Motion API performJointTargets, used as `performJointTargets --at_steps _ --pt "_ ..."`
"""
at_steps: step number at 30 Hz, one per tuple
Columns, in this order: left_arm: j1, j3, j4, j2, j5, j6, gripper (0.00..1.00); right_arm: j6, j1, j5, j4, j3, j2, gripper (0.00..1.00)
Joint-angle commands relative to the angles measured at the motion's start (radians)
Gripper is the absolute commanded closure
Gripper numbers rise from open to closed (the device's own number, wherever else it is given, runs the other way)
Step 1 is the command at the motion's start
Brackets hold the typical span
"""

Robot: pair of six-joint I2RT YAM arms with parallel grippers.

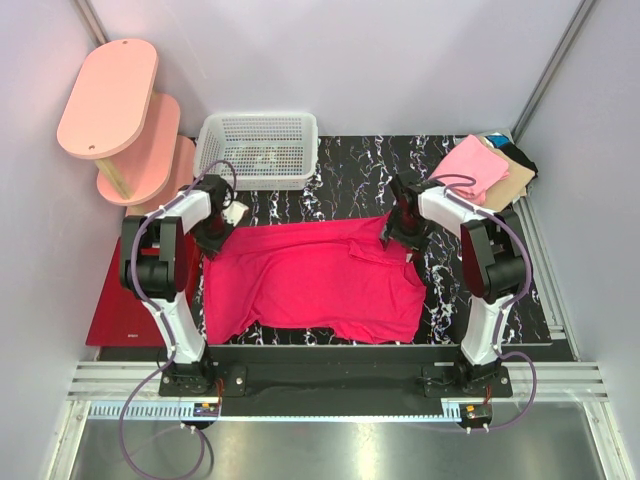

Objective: Fold and stack the t-shirts
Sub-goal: Flatten out the tshirt

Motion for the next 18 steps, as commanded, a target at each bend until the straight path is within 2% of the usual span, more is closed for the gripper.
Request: performJointTargets --at_steps 1,2,6,7,10,14,18 --pt "0.013 0.041 0.028 0.022 -0.018 0.008 0.93 -0.006 -0.028 0.009 0.025 -0.014 -0.045 0.2" --pt "0.013 0.042 0.029 0.025 -0.02 0.01 1.0 -0.007 -0.03 0.008 0.028 -0.018 -0.045 0.2" --pt "0.013 0.045 0.029 0.024 -0.03 0.011 1.0 -0.004 -0.036 -0.005 0.042 -0.018 -0.04 0.26" --pt "0.013 0.045 0.029 0.021 -0.032 0.011 1.0 -0.004 -0.036 -0.006 0.045 -0.018 -0.04 0.33" --pt "0.014 0.05 0.031 0.017 -0.039 0.016 1.0 -0.01 -0.035 -0.005 0.047 -0.017 -0.04 0.43" --pt "0.014 0.059 0.033 0.017 -0.061 0.021 1.0 -0.012 -0.036 0.001 0.047 -0.018 -0.054 0.65" --pt "0.016 0.065 0.034 0.016 -0.069 0.022 1.0 -0.013 -0.036 0.006 0.045 -0.018 -0.065 0.77"
